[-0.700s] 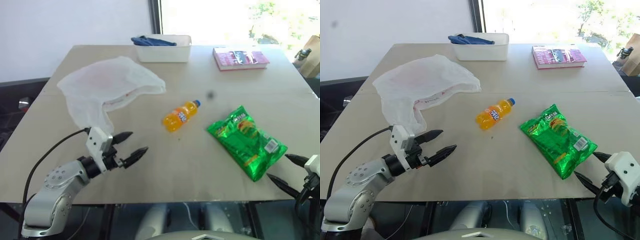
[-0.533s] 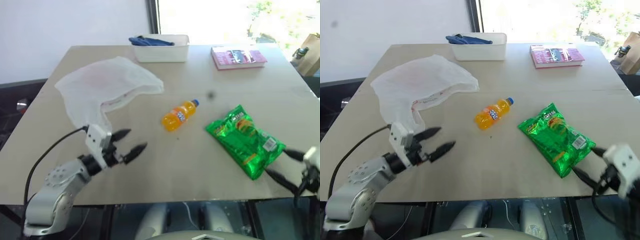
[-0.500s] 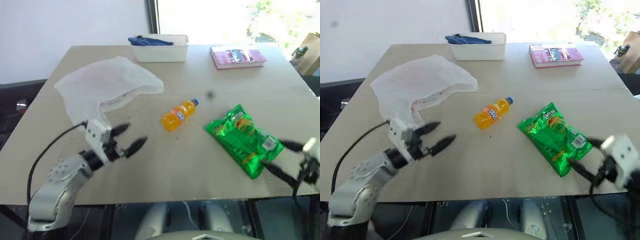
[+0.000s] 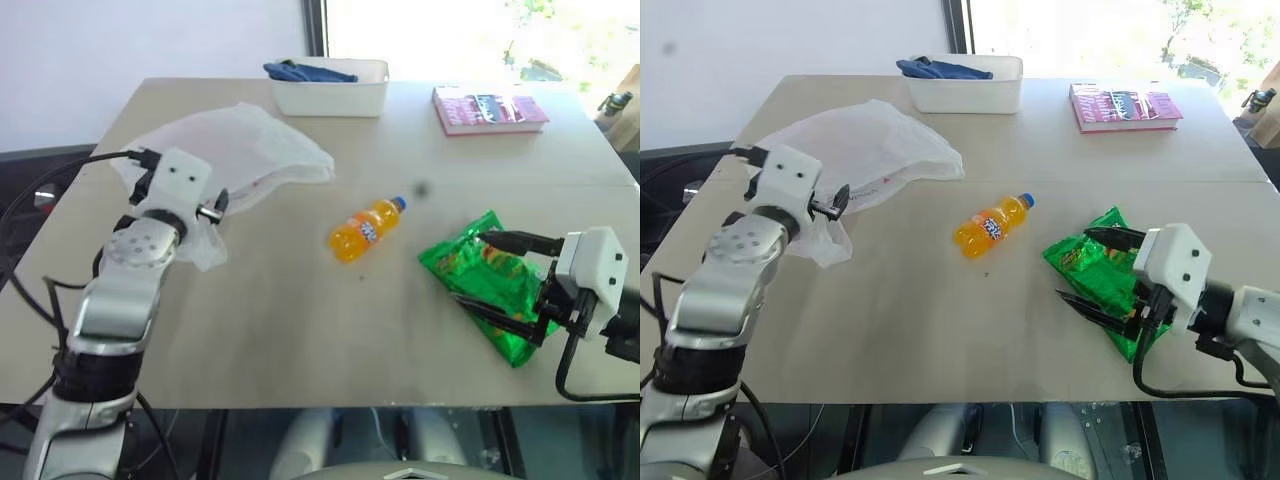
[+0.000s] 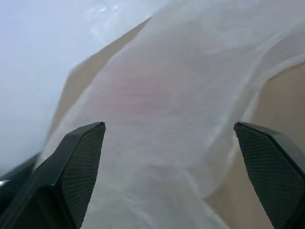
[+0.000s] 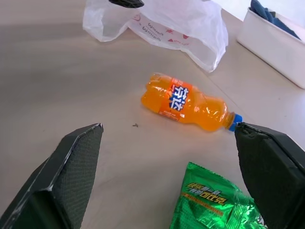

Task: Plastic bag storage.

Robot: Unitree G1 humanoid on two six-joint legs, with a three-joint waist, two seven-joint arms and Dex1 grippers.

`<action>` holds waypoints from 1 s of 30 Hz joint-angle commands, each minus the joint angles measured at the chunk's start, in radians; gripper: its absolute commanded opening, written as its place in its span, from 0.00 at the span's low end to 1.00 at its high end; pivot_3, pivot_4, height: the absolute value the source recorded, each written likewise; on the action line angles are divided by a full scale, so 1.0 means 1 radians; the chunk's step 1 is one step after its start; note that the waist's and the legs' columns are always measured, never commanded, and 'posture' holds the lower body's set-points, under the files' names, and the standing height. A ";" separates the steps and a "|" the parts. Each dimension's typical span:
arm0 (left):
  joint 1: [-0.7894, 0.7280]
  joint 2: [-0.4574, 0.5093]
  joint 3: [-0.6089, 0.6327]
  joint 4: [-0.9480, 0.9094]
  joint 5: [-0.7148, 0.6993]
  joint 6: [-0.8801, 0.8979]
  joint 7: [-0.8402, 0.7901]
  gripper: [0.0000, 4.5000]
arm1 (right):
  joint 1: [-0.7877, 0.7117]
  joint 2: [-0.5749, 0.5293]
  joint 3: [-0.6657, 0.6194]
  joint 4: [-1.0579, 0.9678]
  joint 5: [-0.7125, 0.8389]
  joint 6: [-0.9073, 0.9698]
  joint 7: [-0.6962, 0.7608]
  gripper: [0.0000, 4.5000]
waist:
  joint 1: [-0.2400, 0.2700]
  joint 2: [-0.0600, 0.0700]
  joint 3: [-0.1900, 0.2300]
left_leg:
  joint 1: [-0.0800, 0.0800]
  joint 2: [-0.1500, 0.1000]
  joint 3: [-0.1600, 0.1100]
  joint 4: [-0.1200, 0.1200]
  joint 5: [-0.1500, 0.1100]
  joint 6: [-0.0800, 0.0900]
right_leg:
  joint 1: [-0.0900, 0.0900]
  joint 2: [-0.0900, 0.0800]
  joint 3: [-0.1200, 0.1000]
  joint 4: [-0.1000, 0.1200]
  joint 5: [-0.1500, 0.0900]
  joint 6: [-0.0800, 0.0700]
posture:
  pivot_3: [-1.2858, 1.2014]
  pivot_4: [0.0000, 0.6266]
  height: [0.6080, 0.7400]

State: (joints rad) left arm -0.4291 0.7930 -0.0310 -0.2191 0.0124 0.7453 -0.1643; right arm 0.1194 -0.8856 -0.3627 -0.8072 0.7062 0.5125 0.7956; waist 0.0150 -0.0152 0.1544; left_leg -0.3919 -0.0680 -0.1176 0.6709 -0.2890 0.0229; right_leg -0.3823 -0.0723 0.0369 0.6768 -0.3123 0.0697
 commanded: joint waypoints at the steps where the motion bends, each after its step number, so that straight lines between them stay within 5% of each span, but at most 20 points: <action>1: -0.080 0.017 -0.147 0.161 0.131 -0.088 -0.059 0.99 | 0.030 0.031 -0.006 -0.004 -0.039 -0.076 0.025 0.99 | -0.001 0.000 0.000 | 0.000 0.000 0.000 0.000 0.000 0.000 | 0.000 0.000 0.000 0.001 0.000 0.000 | 0.52 0.24 1.00; 8: -0.270 -0.043 -0.258 0.551 0.275 -0.340 -0.051 0.94 | 0.115 0.084 -0.014 0.001 -0.100 -0.163 0.053 1.00 | -0.002 -0.001 0.001 | 0.000 0.000 0.000 0.001 0.001 -0.001 | -0.001 0.000 0.000 0.002 0.000 0.000 | 0.52 0.24 1.00; 12: -0.332 -0.055 -0.233 0.689 0.319 -0.432 -0.006 0.66 | 0.161 0.112 -0.015 -0.020 -0.118 -0.190 0.049 1.00 | -0.007 -0.002 0.001 | -0.004 0.000 0.001 0.001 0.001 -0.001 | -0.006 0.000 0.001 0.004 0.000 0.000 | 0.52 0.24 1.00; 16: -0.351 -0.043 -0.230 0.774 0.349 -0.499 -0.004 0.23 | 0.165 0.132 0.018 -0.022 -0.142 -0.203 0.029 1.00 | -0.011 -0.002 0.001 | -0.005 0.000 0.001 0.002 0.001 -0.001 | -0.007 0.000 0.002 0.004 0.000 0.000 | 0.52 0.24 1.00; 19: -0.366 -0.083 -0.133 0.775 0.240 -0.525 -0.046 0.01 | 0.126 0.145 0.077 -0.013 -0.188 -0.205 -0.002 1.00 | -0.012 -0.002 0.001 | -0.005 0.000 0.001 0.002 0.001 -0.001 | -0.007 0.000 0.001 0.005 0.000 0.000 | 0.52 0.24 1.00; 25: -0.346 -0.192 0.209 0.474 -0.209 -0.095 -0.245 0.01 | -0.083 0.160 0.255 0.022 -0.301 -0.096 -0.130 1.00 | -0.023 -0.003 0.001 | -0.008 0.000 0.000 0.008 0.001 -0.001 | -0.009 0.000 0.000 0.008 0.000 0.000 | 0.52 0.24 1.00; 30: -0.336 -0.169 0.323 0.200 -0.386 0.255 -0.266 0.01 | -0.335 0.129 0.514 0.185 -0.526 -0.191 -0.056 1.00 | -0.041 -0.002 0.000 | -0.008 0.000 0.001 0.009 0.001 -0.001 | -0.012 0.000 0.002 0.015 0.000 0.000 | 0.52 0.24 1.00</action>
State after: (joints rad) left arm -0.7542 0.5996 0.2266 0.1014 -0.3111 0.8830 -0.4337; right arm -0.0997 -0.7292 0.0425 -0.7121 0.3014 0.4202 0.6714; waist -0.0261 -0.0176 0.1548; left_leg -0.3996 -0.0684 -0.1171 0.6815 -0.2878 0.0212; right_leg -0.3948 -0.0719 0.0388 0.6944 -0.3124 0.0696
